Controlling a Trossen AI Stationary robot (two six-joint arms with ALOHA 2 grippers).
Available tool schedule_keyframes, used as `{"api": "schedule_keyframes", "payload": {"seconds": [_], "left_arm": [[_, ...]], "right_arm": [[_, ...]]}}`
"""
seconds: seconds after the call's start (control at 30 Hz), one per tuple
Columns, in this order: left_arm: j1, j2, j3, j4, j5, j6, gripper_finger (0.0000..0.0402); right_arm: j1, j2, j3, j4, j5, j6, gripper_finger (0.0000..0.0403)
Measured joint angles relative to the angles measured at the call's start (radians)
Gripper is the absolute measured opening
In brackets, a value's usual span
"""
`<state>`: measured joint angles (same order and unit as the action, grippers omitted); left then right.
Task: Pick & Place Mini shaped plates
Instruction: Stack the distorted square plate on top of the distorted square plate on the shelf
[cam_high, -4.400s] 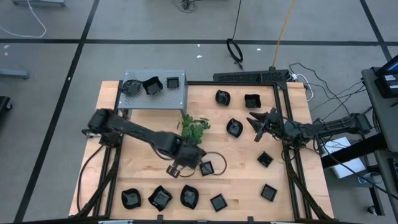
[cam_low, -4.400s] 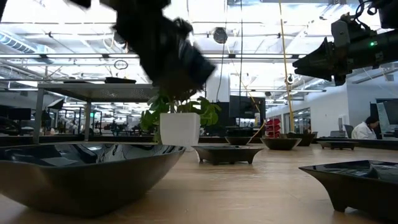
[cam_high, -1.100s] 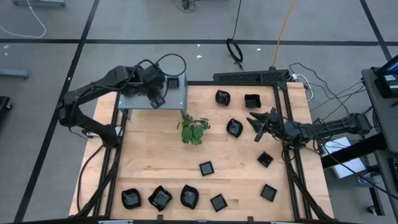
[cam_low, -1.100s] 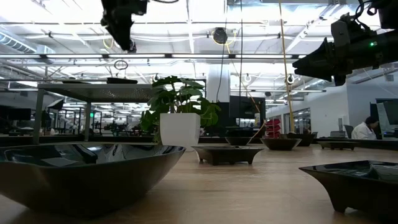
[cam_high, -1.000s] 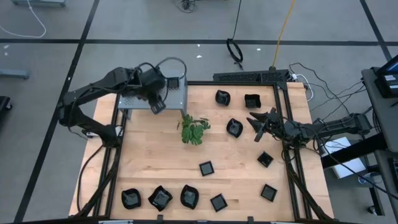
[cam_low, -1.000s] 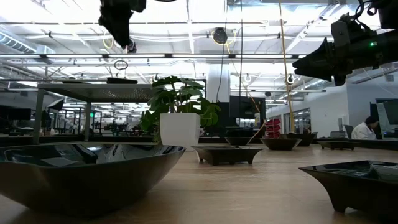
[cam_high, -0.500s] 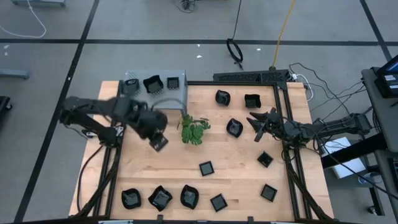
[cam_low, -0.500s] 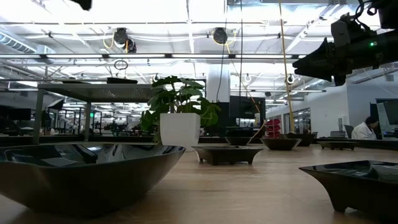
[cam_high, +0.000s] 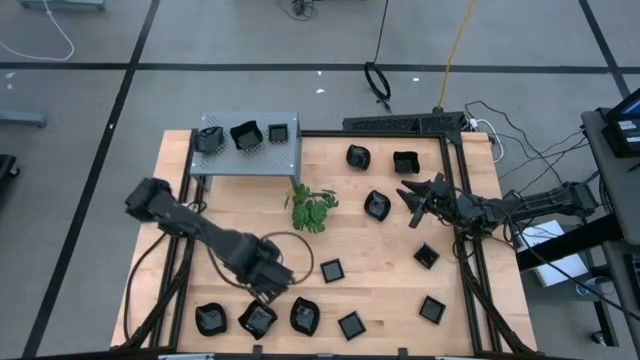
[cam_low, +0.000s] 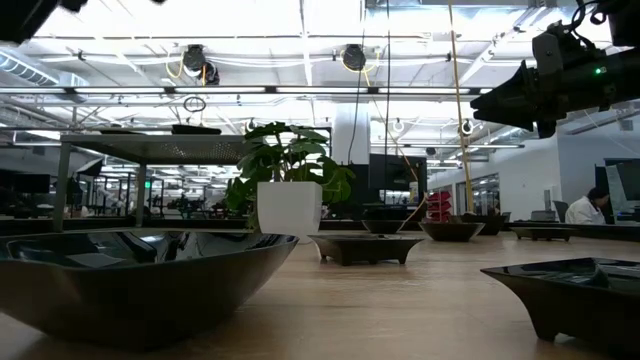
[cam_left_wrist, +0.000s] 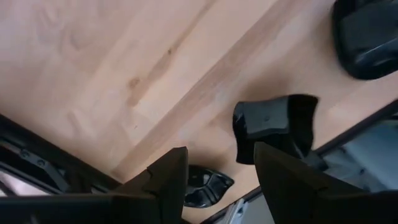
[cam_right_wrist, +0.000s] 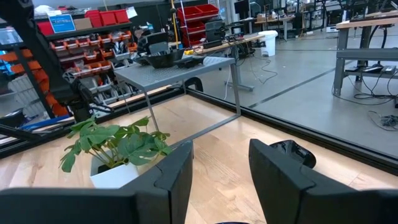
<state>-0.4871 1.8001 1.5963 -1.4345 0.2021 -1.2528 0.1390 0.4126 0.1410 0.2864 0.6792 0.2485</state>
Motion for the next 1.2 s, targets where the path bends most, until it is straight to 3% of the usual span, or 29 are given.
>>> {"api": "schedule_keyframes", "payload": {"seconds": [0.2,0.43,0.83,1.03,1.2], "left_arm": [[-0.026,0.044,-0.022,0.04,0.028,0.05,0.0187],[-0.075,0.004,-0.192,0.269,0.078,0.0,0.0187],[-0.124,0.0,-0.425,0.57,0.06,-0.094,0.0186],[-0.132,0.0,-0.477,0.726,0.058,-0.097,0.0186],[-0.127,0.0,-0.491,0.745,0.057,-0.088,0.0177]], "right_arm": [[0.0,0.0,0.0,0.0,0.0,0.0,0.0145],[0.0,0.0,0.0,0.0,0.0,0.0,0.0146],[0.0,0.0,0.0,0.0,0.0,0.0,0.0145],[0.0,0.0,0.0,0.0,0.0,0.0,0.0146],[0.0,0.0,0.0,0.0,0.0,0.0,0.0146]]}}
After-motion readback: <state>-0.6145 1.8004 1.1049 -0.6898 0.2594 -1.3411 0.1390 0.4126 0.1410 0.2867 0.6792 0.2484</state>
